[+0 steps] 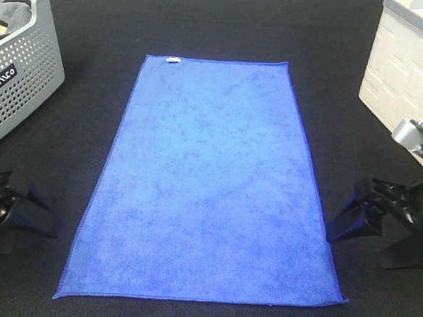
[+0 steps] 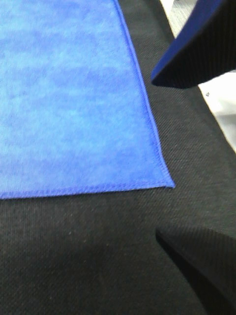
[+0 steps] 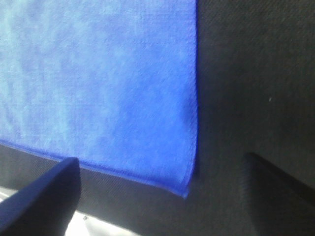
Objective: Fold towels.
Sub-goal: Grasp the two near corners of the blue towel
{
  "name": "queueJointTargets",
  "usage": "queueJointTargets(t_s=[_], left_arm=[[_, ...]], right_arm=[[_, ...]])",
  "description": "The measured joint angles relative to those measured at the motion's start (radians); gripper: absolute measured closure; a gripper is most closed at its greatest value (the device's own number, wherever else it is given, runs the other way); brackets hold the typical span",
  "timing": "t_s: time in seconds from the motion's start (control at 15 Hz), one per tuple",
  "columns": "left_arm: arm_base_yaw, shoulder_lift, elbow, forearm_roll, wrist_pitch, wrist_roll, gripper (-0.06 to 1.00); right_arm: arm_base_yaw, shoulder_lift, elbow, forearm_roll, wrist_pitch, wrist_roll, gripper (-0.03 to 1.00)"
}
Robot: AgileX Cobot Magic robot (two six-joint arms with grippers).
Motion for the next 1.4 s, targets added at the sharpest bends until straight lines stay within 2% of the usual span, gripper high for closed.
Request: queueJointTargets(t_s=[0.07,0.33,0.53,0.67,0.8,0.93,1.0,1.07,1.13,1.2,1.27,1.4], left_arm=[[0.000,0.000,0.000,0.000,0.000,0.000,0.21],[-0.006,0.094,-0.001,-0.135,-0.036,0.138,0.21],[-0.083,0.147,-0.002,-0.222,-0.078,0.215,0.21],[-0.142,0.190,-0.002,-0.289,-0.130,0.230,0.21],[-0.159,0.223,-0.006,-0.348,-0.145,0.270,0.22],[-0.159,0.256,-0.023,-0.395,-0.129,0.300,0.26],[-0.159,0.279,-0.034,-0.418,-0.125,0.318,0.35],[-0.159,0.279,-0.034,-0.418,-0.125,0.318,0.35],[-0.159,0.287,-0.036,-0.424,-0.126,0.321,0.43],[-0.159,0.293,-0.036,-0.429,-0.126,0.321,0.54],[-0.159,0.294,-0.036,-0.433,-0.131,0.329,0.72],[-0.159,0.294,-0.036,-0.436,-0.147,0.352,0.92]], right_arm=[[0.000,0.000,0.000,0.000,0.000,0.000,0.15],[0.000,0.127,-0.001,0.103,-0.040,-0.140,0.17],[0.042,0.212,-0.001,0.189,-0.083,-0.232,0.19],[0.118,0.252,-0.005,0.273,-0.119,-0.247,0.22],[0.131,0.272,-0.006,0.349,-0.121,-0.265,0.26],[0.131,0.282,-0.006,0.389,-0.124,-0.300,0.36],[0.132,0.290,-0.006,0.398,-0.138,-0.303,0.47],[0.132,0.290,-0.006,0.398,-0.138,-0.303,0.47],[0.133,0.292,-0.006,0.398,-0.151,-0.306,0.56],[0.133,0.296,-0.004,0.397,-0.164,-0.307,0.66],[0.133,0.301,-0.004,0.397,-0.177,-0.307,0.81],[0.133,0.302,-0.004,0.395,-0.184,-0.307,0.96]])
